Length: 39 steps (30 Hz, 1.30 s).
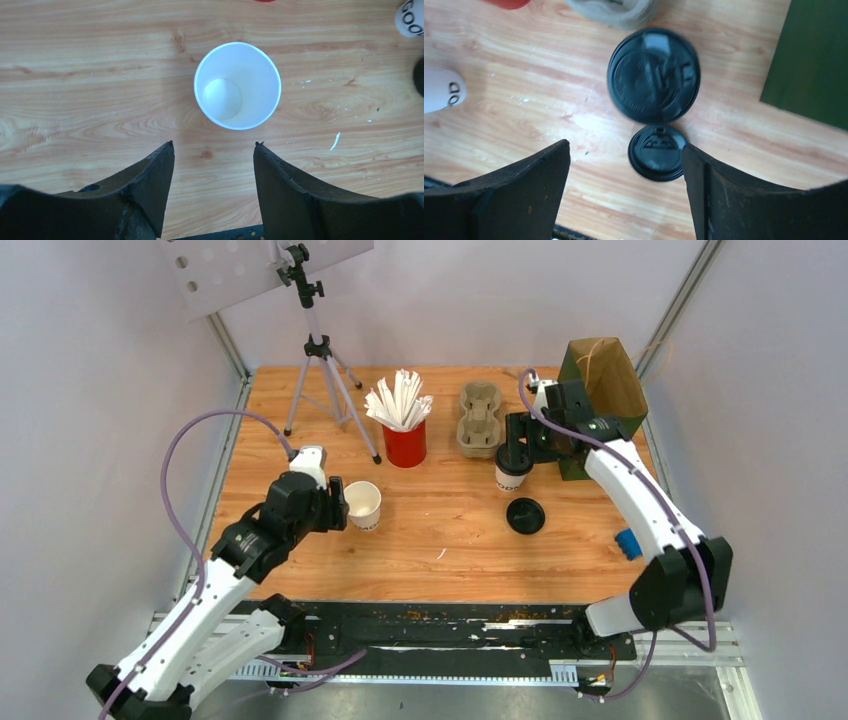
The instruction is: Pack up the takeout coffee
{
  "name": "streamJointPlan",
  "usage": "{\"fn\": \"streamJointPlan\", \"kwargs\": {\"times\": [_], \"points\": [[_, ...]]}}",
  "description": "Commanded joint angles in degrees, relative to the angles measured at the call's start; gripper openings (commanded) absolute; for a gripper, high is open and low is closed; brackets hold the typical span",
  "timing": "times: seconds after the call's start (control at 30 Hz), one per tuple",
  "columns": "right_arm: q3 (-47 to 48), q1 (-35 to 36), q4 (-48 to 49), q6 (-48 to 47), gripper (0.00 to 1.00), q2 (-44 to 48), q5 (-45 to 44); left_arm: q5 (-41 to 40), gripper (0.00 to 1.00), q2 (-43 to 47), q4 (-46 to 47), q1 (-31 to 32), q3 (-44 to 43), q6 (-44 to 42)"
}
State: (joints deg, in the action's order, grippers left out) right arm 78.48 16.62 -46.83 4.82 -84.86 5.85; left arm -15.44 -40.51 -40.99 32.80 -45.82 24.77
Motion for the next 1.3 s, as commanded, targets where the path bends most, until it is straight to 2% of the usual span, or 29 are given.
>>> {"fn": "streamJointPlan", "kwargs": {"times": [0.0,0.1,0.3,0.43,0.63,0.9,0.97,1.17,1.27], "points": [[-7.2,2.1,0.6,5.0,0.78,8.1,3.5,4.2,0.66,-5.8,3.1,-2.7,-3.1,1.4],[-13.4,3.9,2.7,6.4,0.66,11.6,3.7,6.0,0.6,-9.9,4.6,-3.7,-3.7,1.0],[-21.0,7.2,7.5,7.4,0.56,13.3,1.0,4.8,0.54,-16.1,7.0,-4.2,-4.1,-1.0],[-23.4,8.1,9.9,6.5,0.53,12.3,-1.0,3.6,0.51,-19.5,7.1,-4.4,-5.4,-3.1],[-25.2,8.2,12.3,4.9,0.53,10.2,-2.4,-1.0,0.52,-23.2,6.6,-5.0,-7.0,-4.2],[-26.2,8.2,15.6,4.2,0.5,5.2,-2.5,1.6,0.52,-26.6,8.2,-5.9,-6.8,-4.8],[-26.4,8.2,16.7,4.1,0.49,3.8,-2.7,2.8,0.47,-26.8,8.5,-5.9,-6.8,-5.1],[-28.4,8.2,19.7,3.7,0.48,1.1,-3.7,7.2,0.22,-26.2,9.5,-5.9,-6.0,-5.9],[-29.6,8.2,20.7,3.9,0.47,0.5,-4.1,7.8,0.17,-26.0,9.4,-5.9,-5.5,-6.3]]}}
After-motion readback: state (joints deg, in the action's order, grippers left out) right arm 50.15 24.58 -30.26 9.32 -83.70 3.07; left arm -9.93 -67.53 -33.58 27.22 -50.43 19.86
